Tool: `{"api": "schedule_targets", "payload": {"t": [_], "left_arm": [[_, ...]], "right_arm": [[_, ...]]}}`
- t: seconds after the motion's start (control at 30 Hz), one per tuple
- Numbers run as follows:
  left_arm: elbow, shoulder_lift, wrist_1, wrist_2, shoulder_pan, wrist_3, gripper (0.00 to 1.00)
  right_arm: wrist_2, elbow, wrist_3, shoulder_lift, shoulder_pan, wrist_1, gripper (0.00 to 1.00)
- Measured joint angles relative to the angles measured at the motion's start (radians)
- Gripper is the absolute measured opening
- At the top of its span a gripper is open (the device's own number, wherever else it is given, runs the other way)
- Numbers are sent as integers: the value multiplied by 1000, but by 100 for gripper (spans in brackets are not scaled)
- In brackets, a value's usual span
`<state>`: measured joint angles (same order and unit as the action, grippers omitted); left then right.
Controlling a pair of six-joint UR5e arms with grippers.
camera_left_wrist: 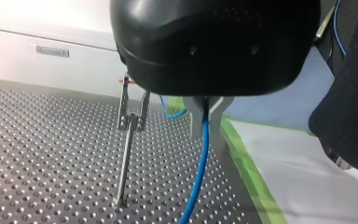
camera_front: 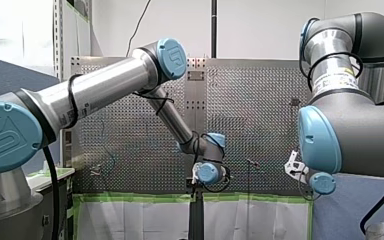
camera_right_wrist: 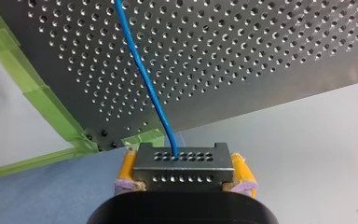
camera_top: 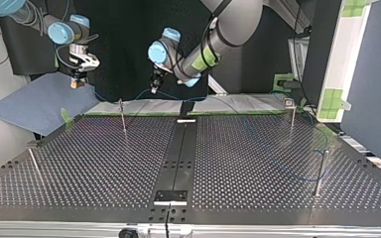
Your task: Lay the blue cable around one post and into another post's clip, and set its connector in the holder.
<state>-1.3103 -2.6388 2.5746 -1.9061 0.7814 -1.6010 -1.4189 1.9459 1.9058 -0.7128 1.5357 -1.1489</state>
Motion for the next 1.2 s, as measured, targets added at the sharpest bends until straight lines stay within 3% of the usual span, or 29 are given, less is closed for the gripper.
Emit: {"api": "schedule_targets", "payload": {"t": [0.2,0.43,0.67,0.97,1.2], "left_arm": [[0,0,0,-2,16,-17,5],[0,0,-3,1,26,-20,5],[1,0,-3,2,40,-20,5],[12,0,-3,2,62,-24,5],[44,0,-1,0,52,-66,5]], "right_arm": [[-3,-20,-6,0,-2,25,0],[-2,-23,-5,0,-10,15,0],[16,-33,43,0,-22,-10,0],[26,-35,89,0,-38,-26,0],[31,-41,102,0,-41,-30,0]]}}
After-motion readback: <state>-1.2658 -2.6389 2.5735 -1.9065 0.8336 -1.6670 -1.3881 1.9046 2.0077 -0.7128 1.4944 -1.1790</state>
